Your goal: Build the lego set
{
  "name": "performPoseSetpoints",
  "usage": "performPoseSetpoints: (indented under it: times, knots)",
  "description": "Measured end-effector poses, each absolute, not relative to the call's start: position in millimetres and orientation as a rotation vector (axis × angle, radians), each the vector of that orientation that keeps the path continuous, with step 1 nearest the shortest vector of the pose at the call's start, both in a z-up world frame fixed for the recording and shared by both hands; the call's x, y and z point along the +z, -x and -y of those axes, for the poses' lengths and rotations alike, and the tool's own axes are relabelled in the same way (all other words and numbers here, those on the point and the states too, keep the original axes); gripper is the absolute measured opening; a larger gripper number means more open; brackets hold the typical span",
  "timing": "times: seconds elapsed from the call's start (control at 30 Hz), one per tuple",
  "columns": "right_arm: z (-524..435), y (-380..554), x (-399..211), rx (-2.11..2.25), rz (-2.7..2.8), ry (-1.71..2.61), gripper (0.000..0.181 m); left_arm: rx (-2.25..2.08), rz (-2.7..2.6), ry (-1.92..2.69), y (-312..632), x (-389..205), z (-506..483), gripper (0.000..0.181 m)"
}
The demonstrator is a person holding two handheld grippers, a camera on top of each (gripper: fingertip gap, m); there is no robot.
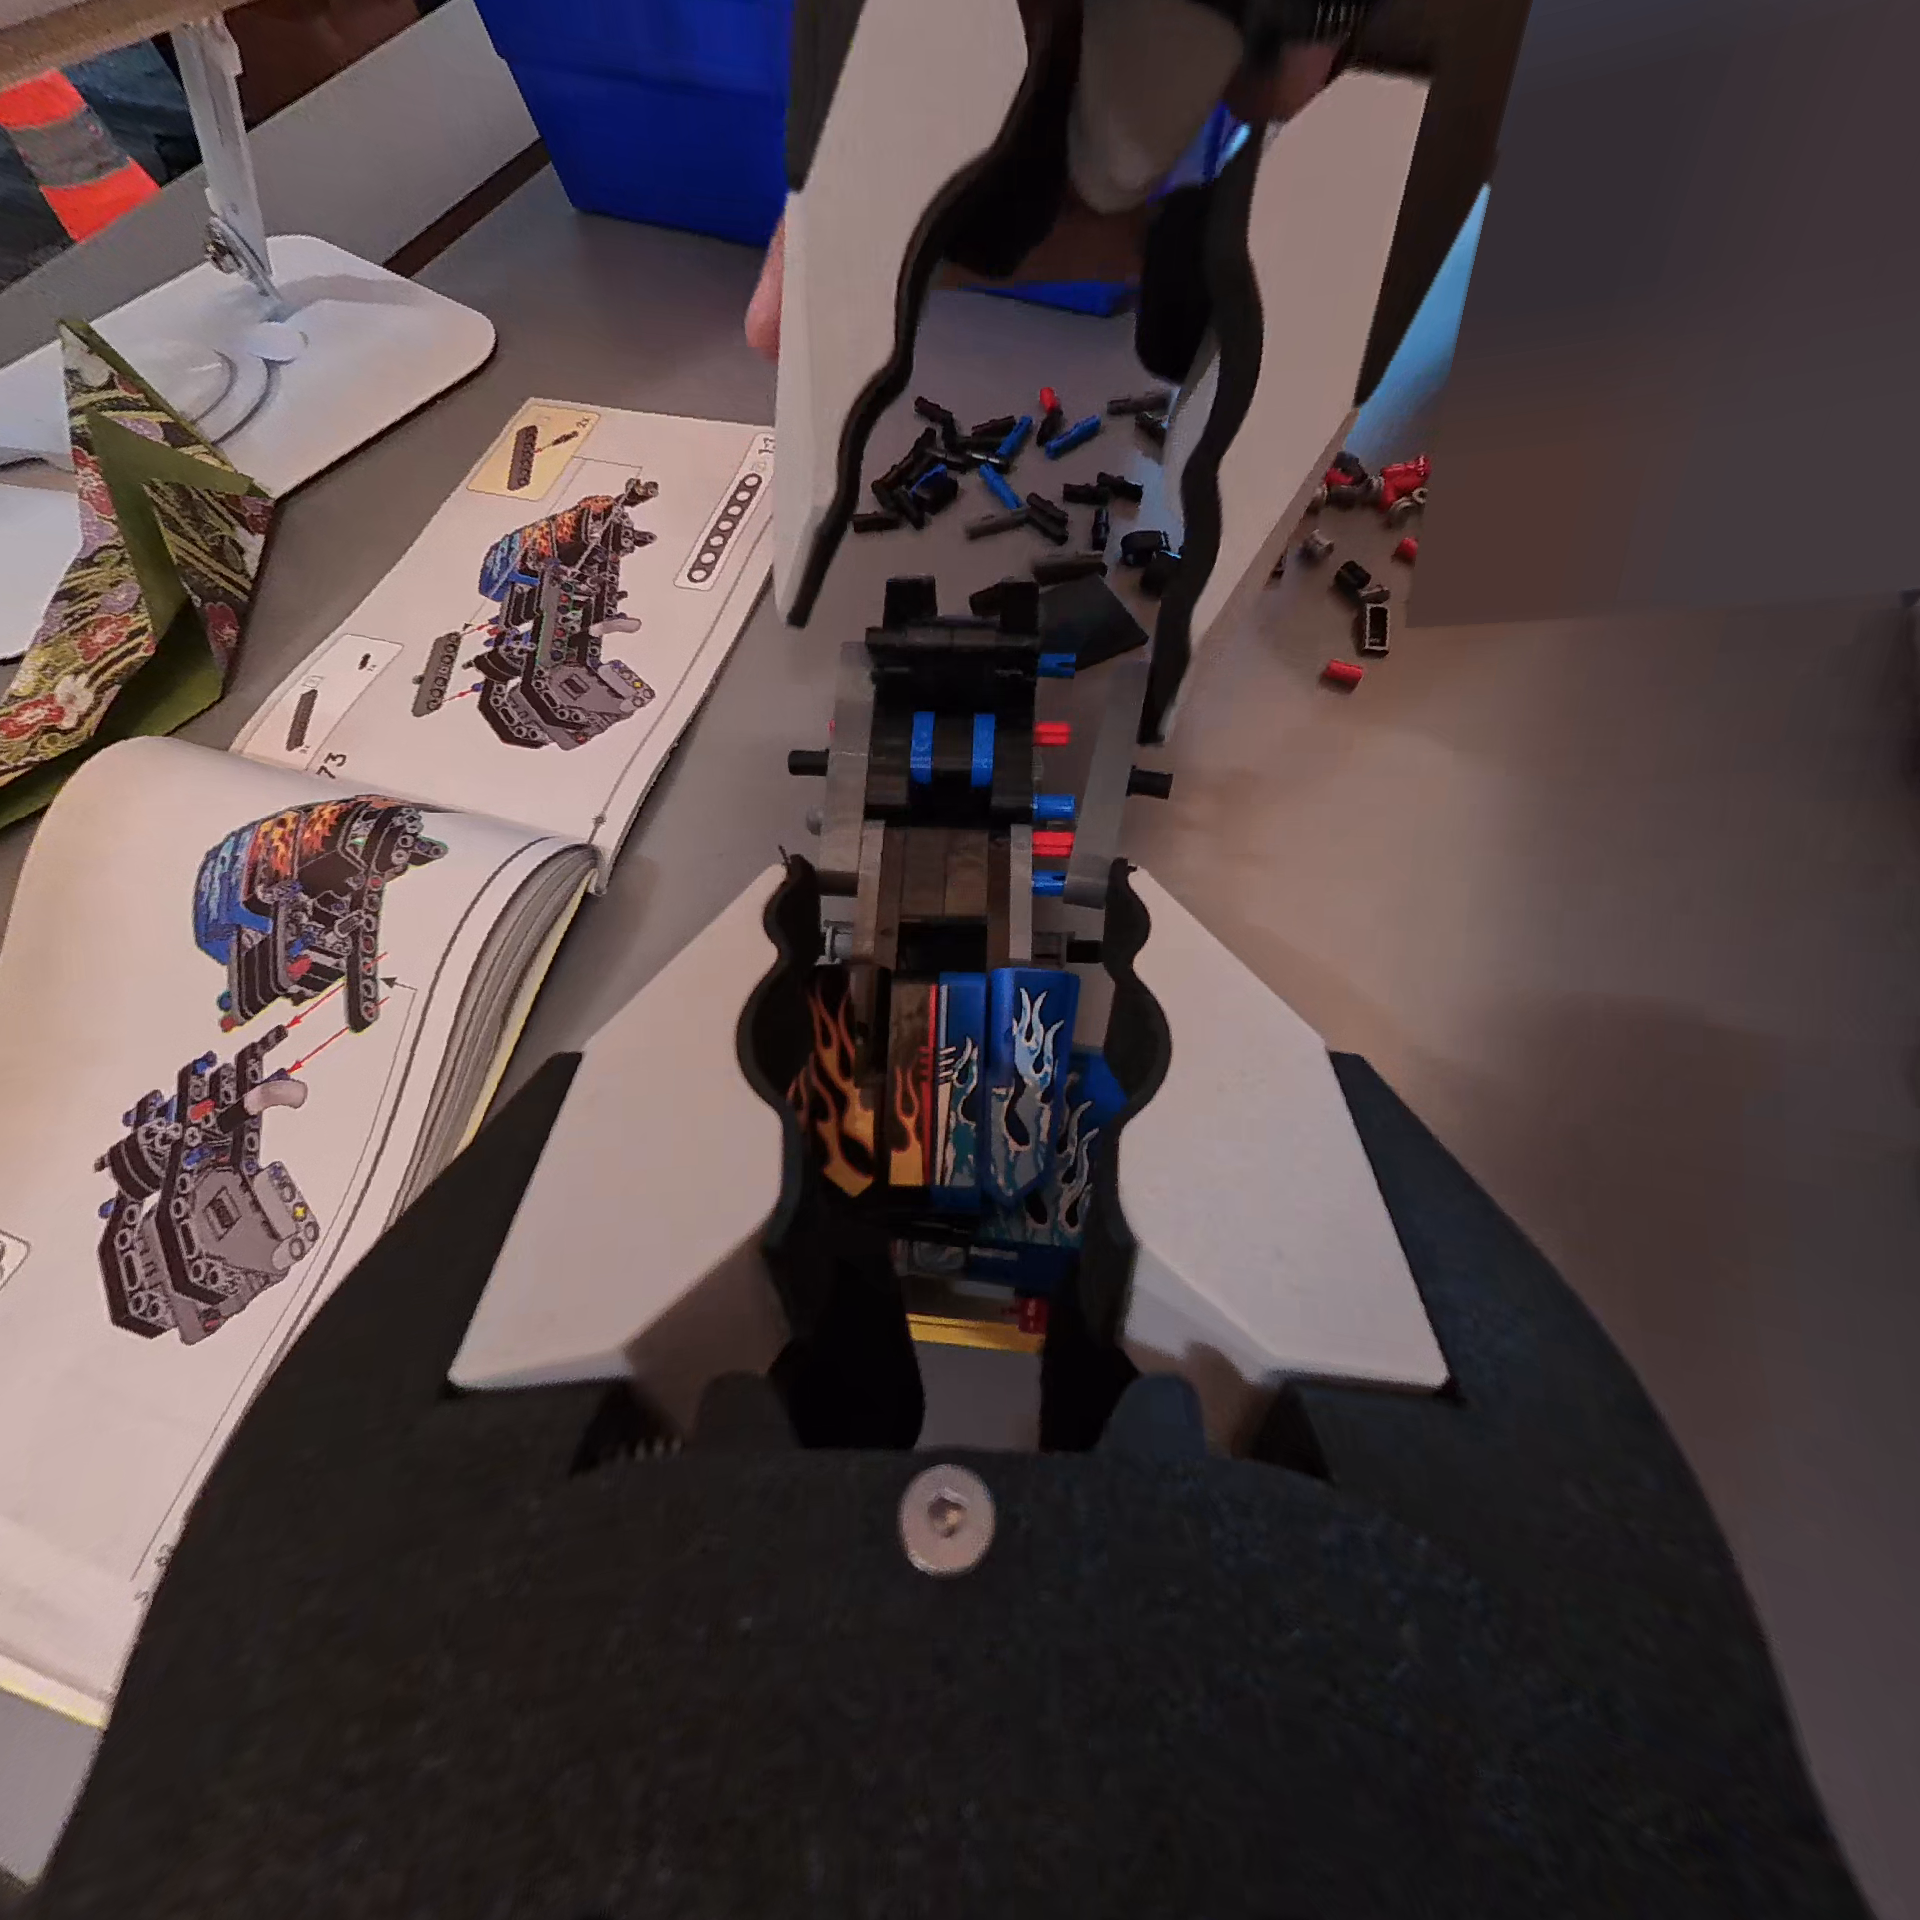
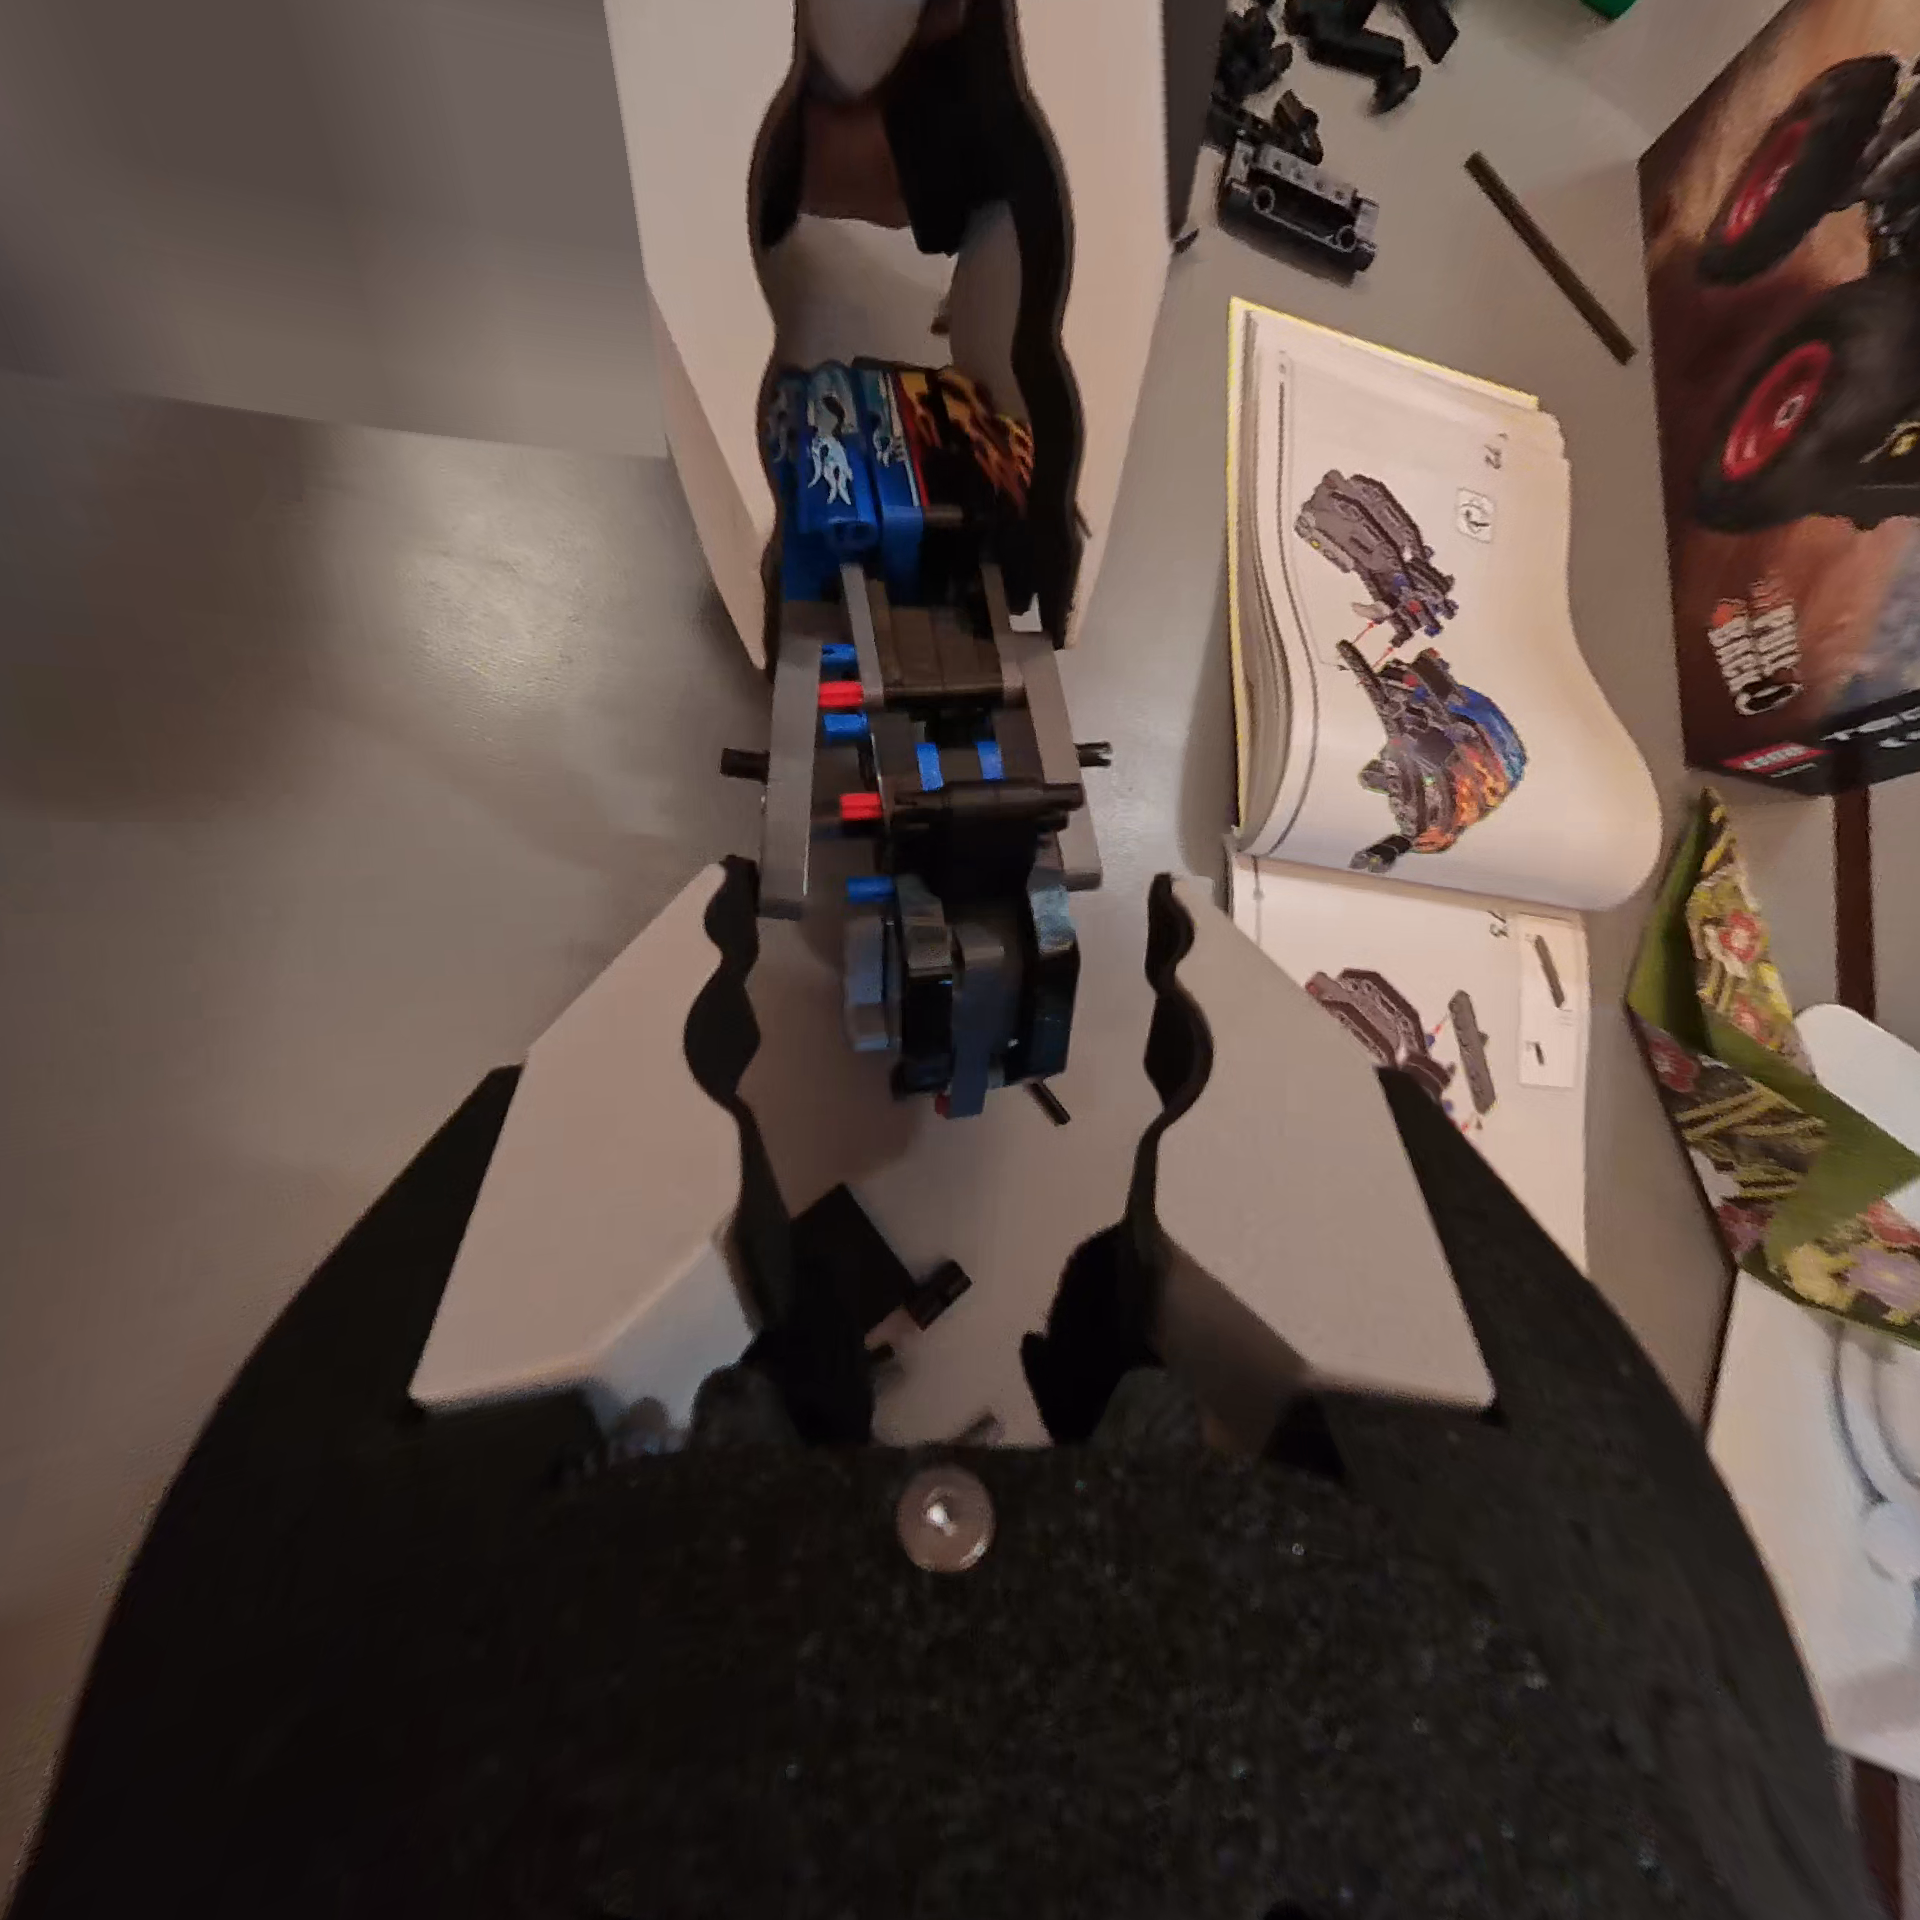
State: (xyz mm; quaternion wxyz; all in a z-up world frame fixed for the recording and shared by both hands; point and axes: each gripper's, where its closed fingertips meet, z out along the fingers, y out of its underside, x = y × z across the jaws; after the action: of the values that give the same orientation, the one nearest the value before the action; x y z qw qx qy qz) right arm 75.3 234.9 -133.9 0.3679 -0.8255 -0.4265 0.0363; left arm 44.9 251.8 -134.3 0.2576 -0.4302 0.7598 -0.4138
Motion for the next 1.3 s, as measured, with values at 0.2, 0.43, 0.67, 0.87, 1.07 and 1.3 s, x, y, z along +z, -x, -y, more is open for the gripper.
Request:
performPoseSetpoints:
  times: [0.2,0.43,0.67,0.87,1.07,1.3]
  knots:
    - [-239.7,-65.0,-140.8,0.286,1.100,2.164,0.065,-1.109,-2.056,1.164,-44.8,-134.6,-250.9,0.053]
    - [-240.4,-66.0,-143.0,0.352,1.061,2.182,0.061,-1.067,-2.052,1.145,-45.7,-135.7,-251.2,0.053]
    - [-241.5,-68.2,-146.1,0.246,1.129,2.157,0.061,-1.045,-2.051,1.143,-46.4,-136.4,-251.7,0.053]
    - [-241.4,-69.7,-146.8,0.238,1.139,2.167,0.061,-1.032,-2.044,1.161,-47.6,-136.6,-251.5,0.052]
    - [-241.2,-69.4,-146.6,0.281,1.127,2.151,0.060,-1.087,-2.039,1.207,-48.0,-135.0,-251.5,0.052]
    - [-240.8,-71.7,-146.3,0.286,1.125,2.163,0.061,-1.019,-2.085,1.139,-48.2,-138.5,-249.8,0.056]
